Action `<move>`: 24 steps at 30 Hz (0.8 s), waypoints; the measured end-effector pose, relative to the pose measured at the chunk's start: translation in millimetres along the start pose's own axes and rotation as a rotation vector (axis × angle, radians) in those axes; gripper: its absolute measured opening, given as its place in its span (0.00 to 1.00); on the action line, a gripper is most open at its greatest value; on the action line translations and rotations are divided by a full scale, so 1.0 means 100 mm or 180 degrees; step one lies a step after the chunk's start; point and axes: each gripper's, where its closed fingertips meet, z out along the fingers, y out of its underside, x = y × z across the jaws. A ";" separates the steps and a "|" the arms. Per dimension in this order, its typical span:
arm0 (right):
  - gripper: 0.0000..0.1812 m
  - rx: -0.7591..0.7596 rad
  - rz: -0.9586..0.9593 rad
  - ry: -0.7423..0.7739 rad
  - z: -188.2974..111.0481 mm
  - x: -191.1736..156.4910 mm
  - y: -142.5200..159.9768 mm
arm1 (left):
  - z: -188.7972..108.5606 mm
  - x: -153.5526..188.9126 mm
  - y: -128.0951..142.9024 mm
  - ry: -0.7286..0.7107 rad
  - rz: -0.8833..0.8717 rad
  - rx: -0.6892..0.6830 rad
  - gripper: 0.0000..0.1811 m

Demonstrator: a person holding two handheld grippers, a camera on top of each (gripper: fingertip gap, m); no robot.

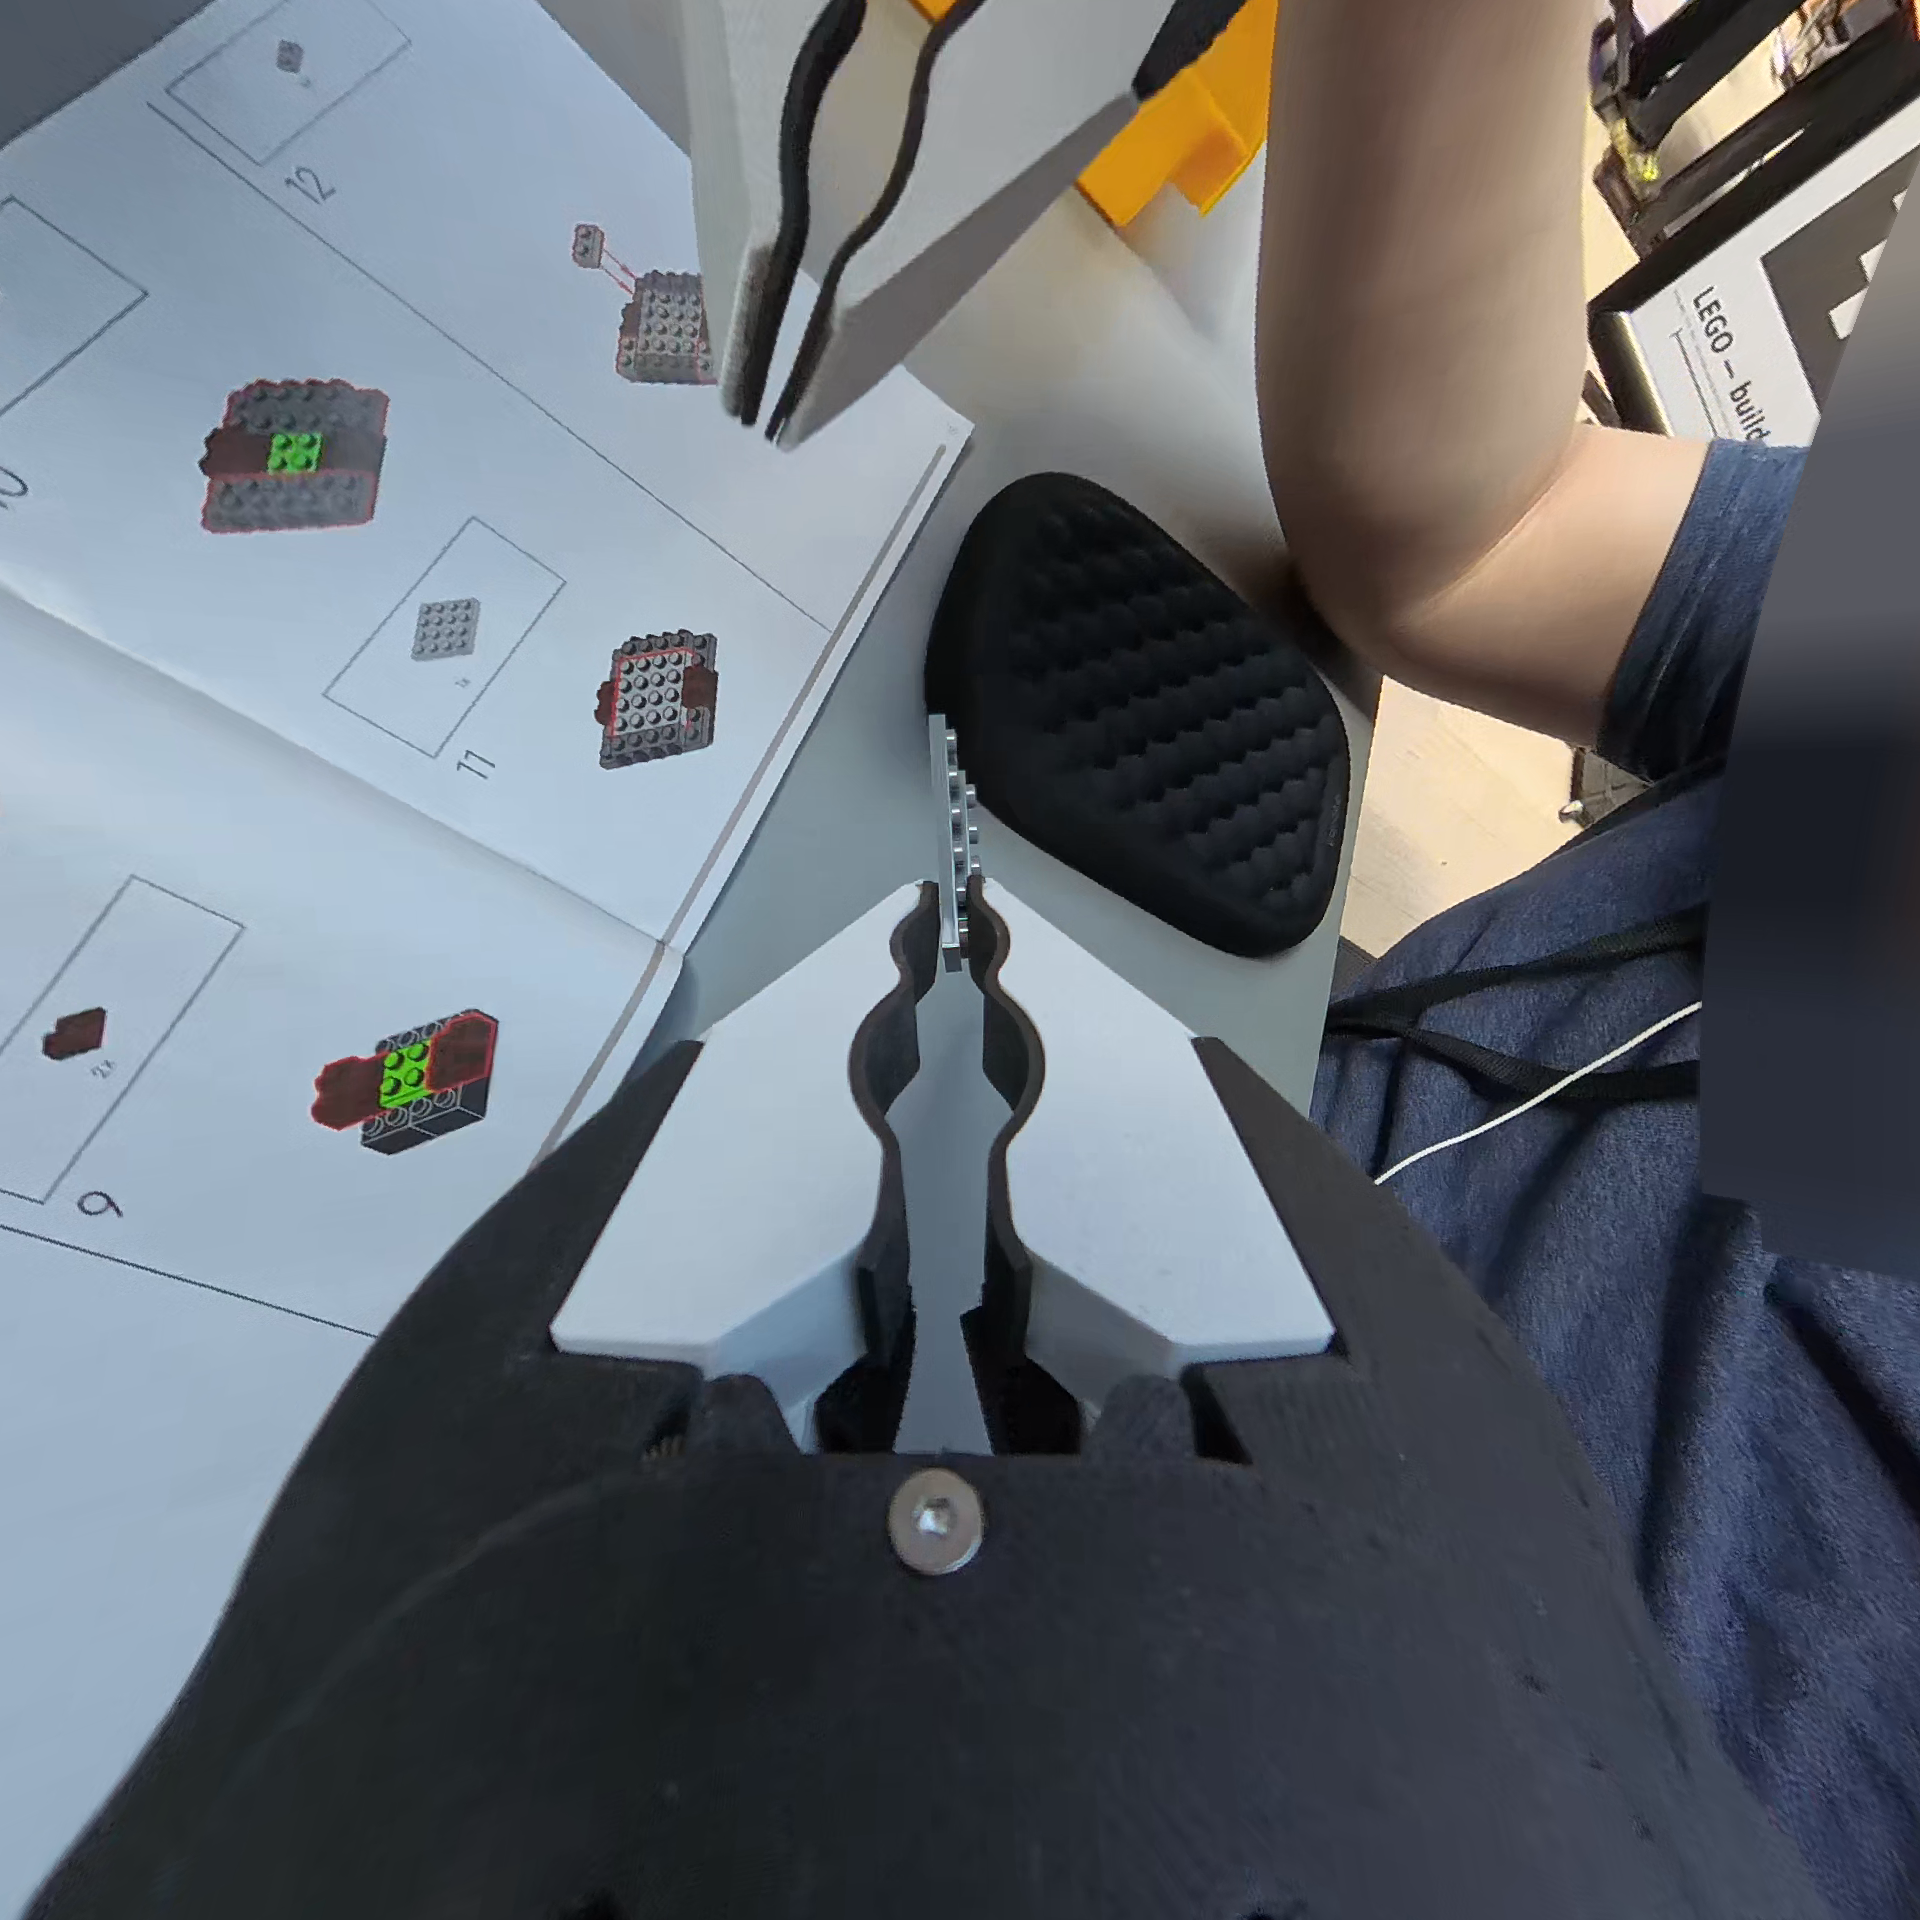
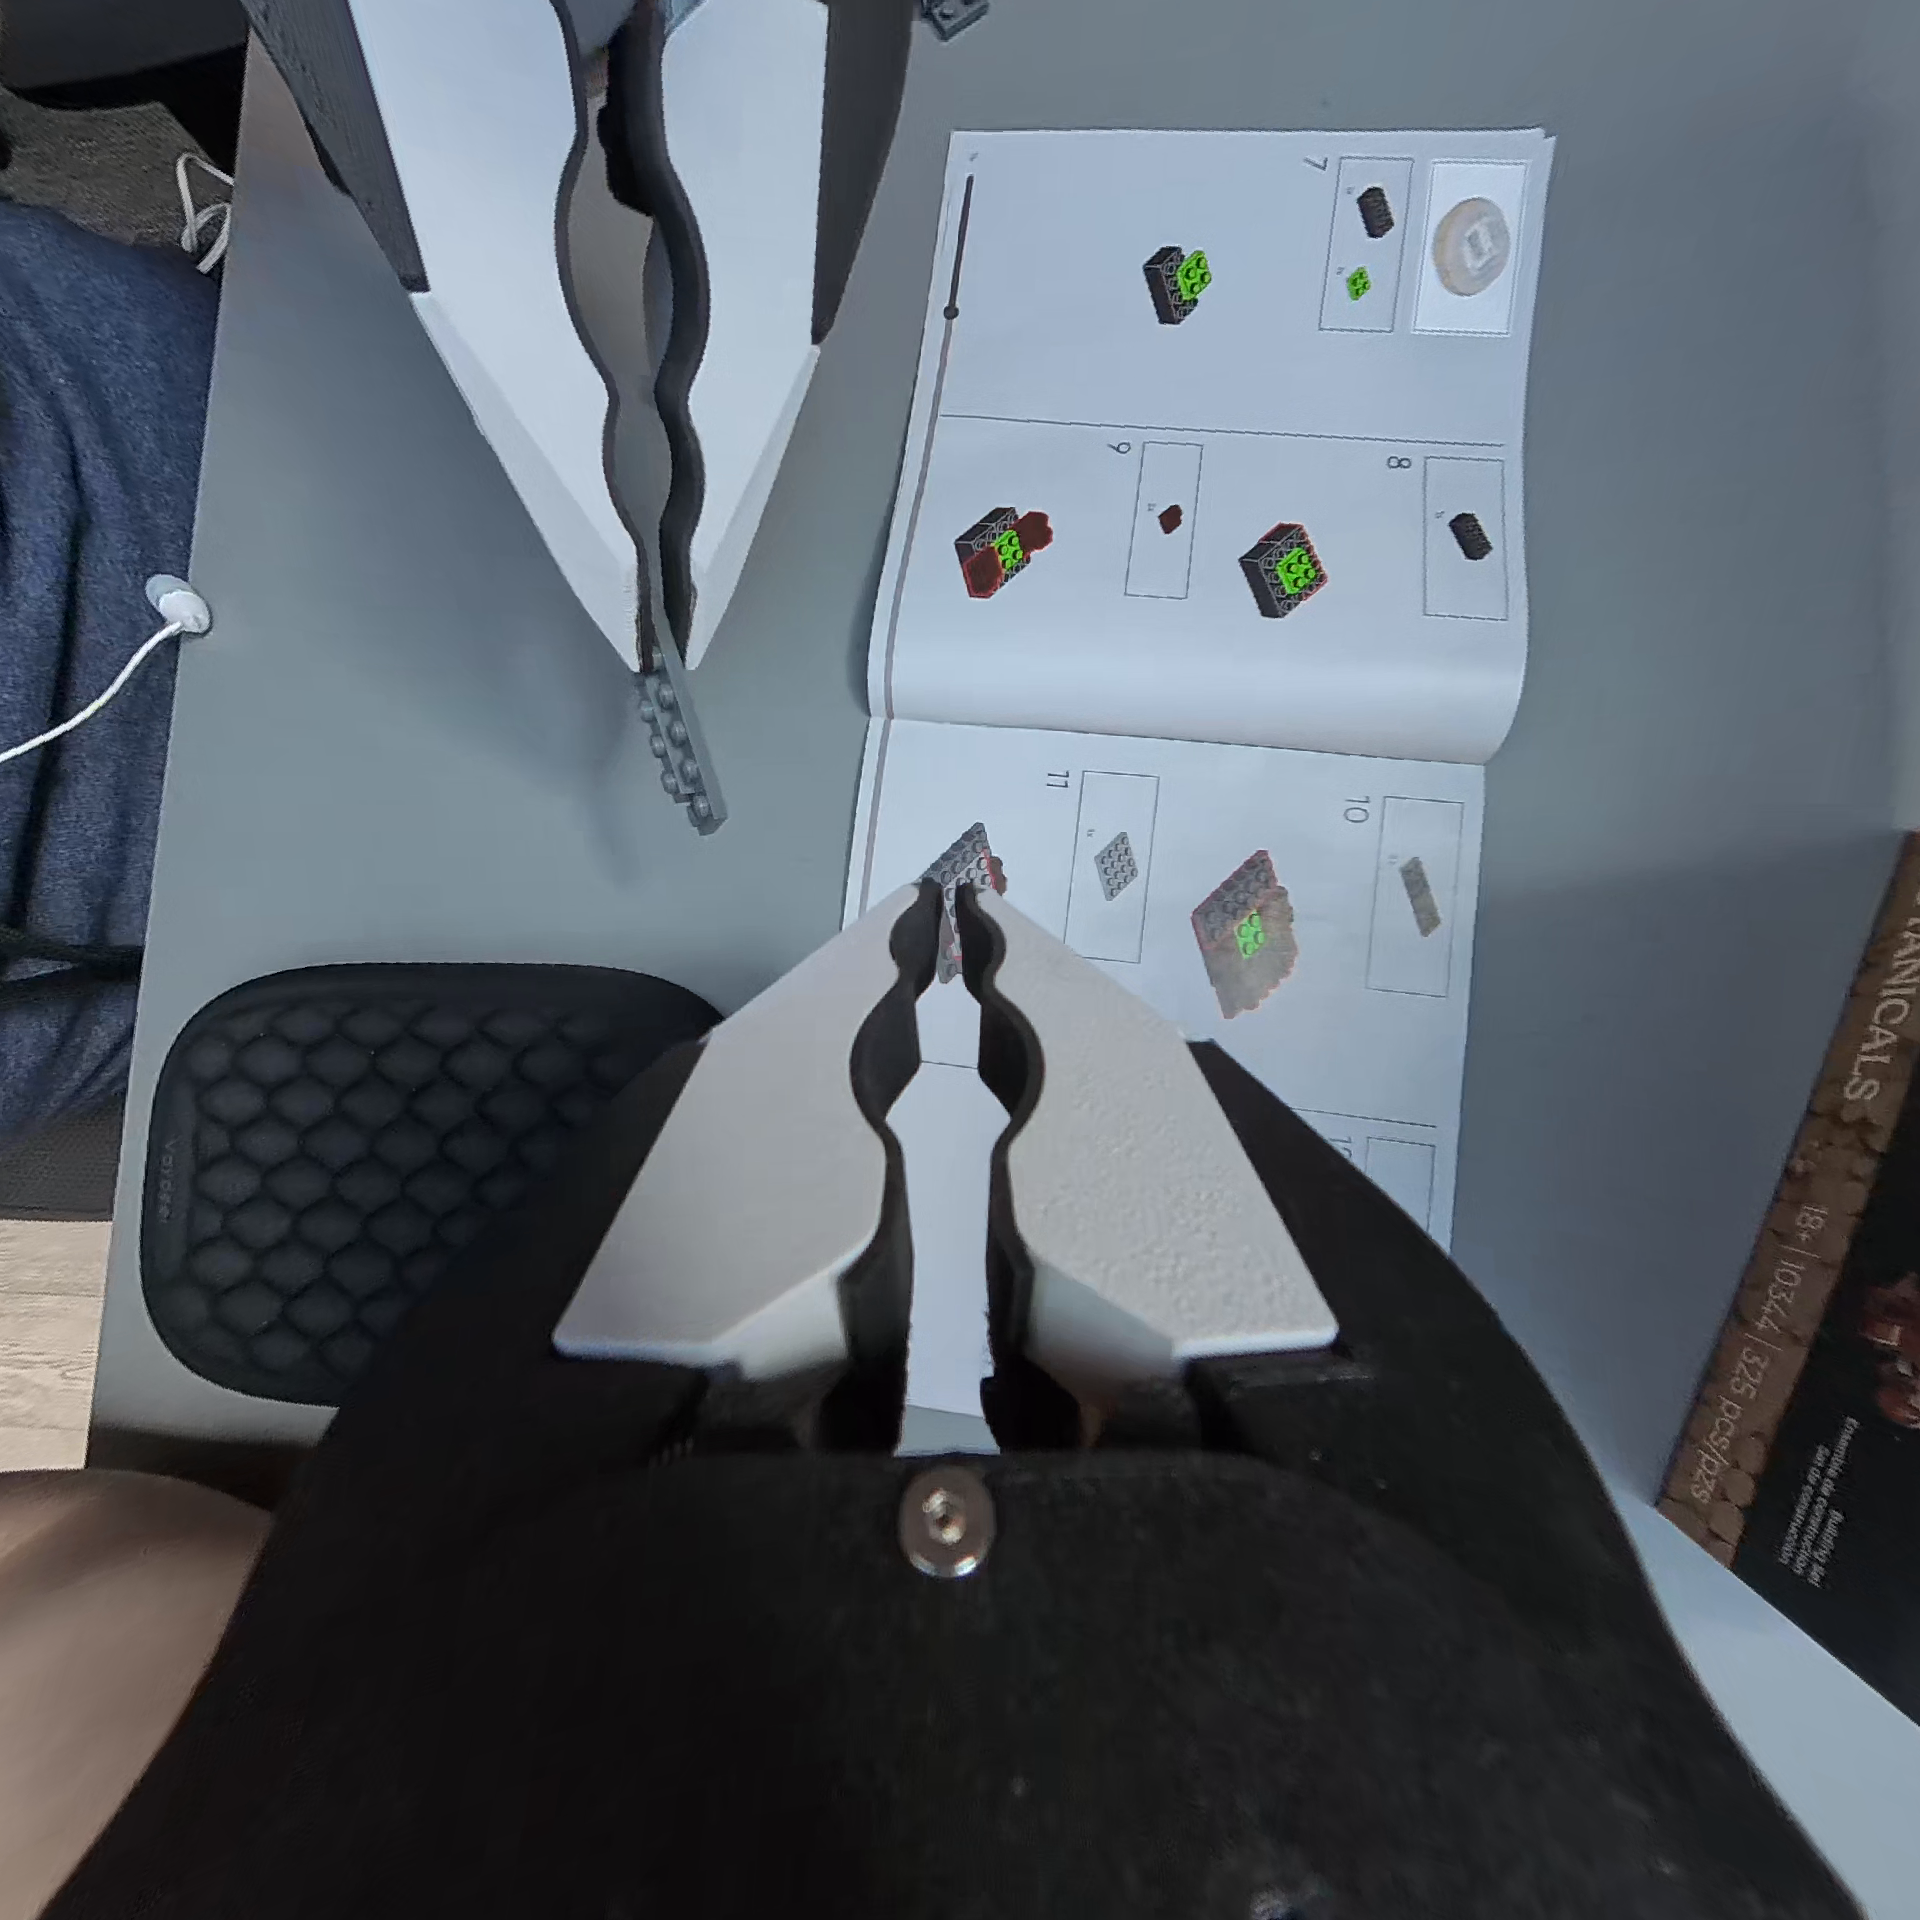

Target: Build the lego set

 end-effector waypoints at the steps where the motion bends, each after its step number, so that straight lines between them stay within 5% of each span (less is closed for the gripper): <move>1: 0.02 -0.0011 -0.0017 0.0068 0.00 0.03 0.00 | -0.02 0.01 -0.06 0.0023 0.0066 -0.0007 0.02; 7: 0.02 0.0287 0.0020 0.0569 -0.16 0.32 -0.13 | -0.11 -0.02 -0.30 -0.0212 0.0589 -0.0188 0.01; 24: 0.07 0.0489 -0.0285 -0.0263 -0.09 -0.19 -0.26 | -0.12 -0.22 -0.27 -0.0635 0.1153 -0.0939 0.01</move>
